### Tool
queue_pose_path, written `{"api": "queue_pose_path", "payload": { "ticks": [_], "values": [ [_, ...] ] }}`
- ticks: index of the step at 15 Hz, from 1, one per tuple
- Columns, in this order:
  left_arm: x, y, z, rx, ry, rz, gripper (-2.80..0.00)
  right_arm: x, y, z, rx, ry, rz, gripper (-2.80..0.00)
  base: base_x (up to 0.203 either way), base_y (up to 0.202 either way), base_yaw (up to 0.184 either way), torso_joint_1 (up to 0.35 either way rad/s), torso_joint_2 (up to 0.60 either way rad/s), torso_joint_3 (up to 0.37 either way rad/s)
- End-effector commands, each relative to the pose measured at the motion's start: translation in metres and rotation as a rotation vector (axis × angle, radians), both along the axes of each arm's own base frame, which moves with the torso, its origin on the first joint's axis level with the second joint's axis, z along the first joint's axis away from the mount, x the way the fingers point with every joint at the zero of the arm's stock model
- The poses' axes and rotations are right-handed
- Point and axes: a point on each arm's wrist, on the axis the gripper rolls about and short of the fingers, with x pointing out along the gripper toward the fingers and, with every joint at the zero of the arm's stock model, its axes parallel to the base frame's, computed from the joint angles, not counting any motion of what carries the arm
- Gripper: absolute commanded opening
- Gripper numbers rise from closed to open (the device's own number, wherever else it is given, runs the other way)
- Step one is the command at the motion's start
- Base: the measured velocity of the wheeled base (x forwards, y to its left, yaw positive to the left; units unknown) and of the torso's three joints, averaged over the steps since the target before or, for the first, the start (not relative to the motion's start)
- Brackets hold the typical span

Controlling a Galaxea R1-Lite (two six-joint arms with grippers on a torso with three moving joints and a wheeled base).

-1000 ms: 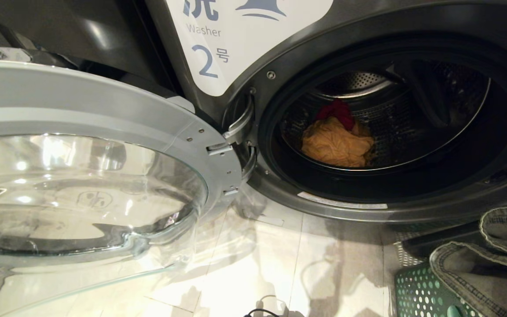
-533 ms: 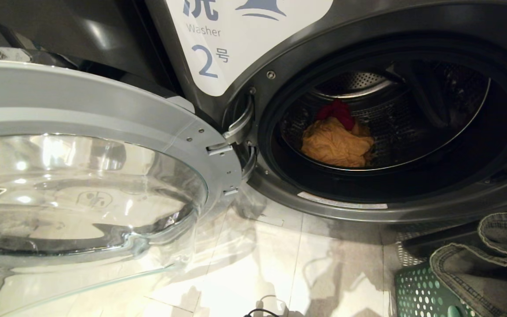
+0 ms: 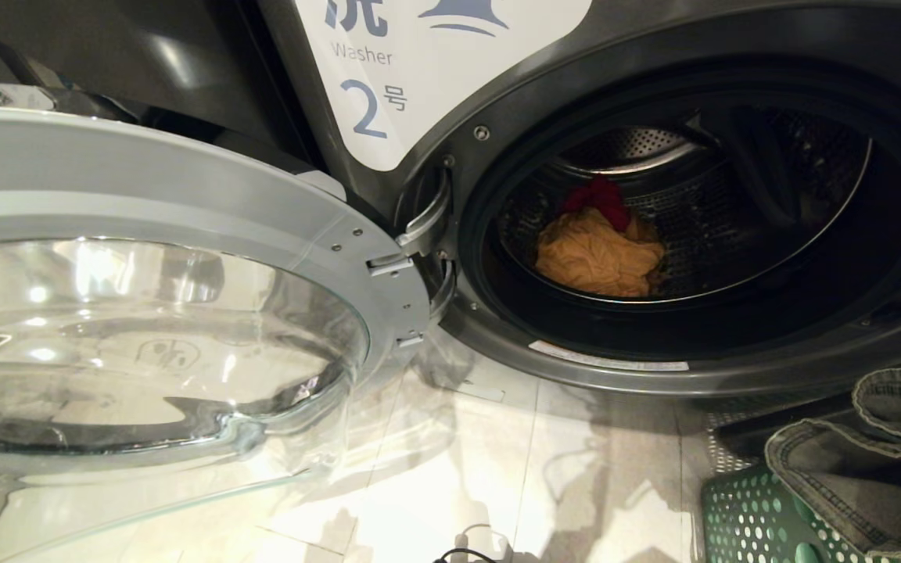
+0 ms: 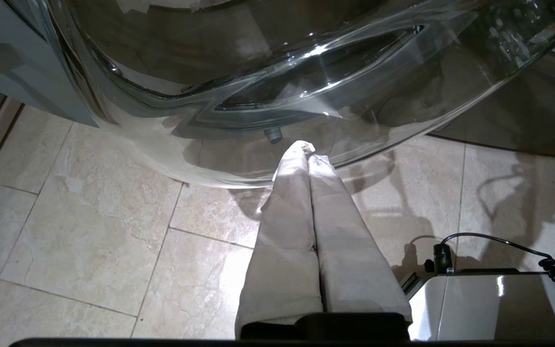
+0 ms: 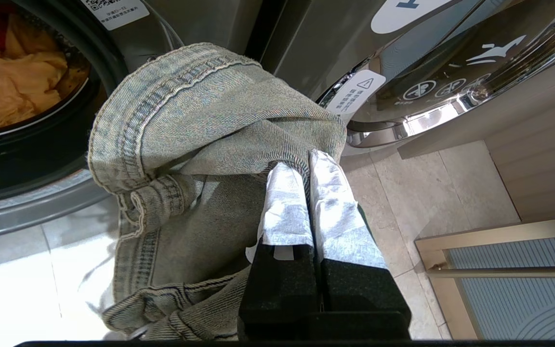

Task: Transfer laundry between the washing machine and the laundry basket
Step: Pick a cloth and place it into the basket

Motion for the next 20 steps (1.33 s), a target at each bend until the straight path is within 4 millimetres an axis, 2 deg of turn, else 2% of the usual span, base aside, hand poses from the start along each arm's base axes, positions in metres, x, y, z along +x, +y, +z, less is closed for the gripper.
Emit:
{"api": "queue_pose_path", "payload": {
  "ticks": [1,3,9,13,20],
  "values": [
    [0.000,0.000,0.000,0.000,0.001,0.001,-2.80,0.000,0.000,-0.001,0.004,0.005,0.003,-2.80,0.000,0.000,0.000,0.000,0.00,0.000],
    [0.000,0.000,0.000,0.000,0.001,0.000,-2.80,0.001,-0.001,-0.002,0.007,0.008,0.003,-2.80,0.000,0.000,0.000,0.000,0.00,0.000],
    [0.000,0.000,0.000,0.000,0.001,0.000,-2.80,0.001,-0.001,-0.002,0.005,0.012,0.005,-2.80,-0.004,0.005,-0.112,0.004,0.00,0.003],
    [0.000,0.000,0.000,0.000,0.001,0.000,-2.80,0.002,-0.002,-0.001,0.019,0.013,-0.003,-2.80,0.000,0.000,0.000,0.000,0.00,0.000],
    [0.000,0.000,0.000,0.000,0.001,0.000,-2.80,0.039,-0.042,-0.001,0.176,0.154,-0.247,-2.80,0.000,0.000,0.000,0.000,0.00,0.000]
  ]
}}
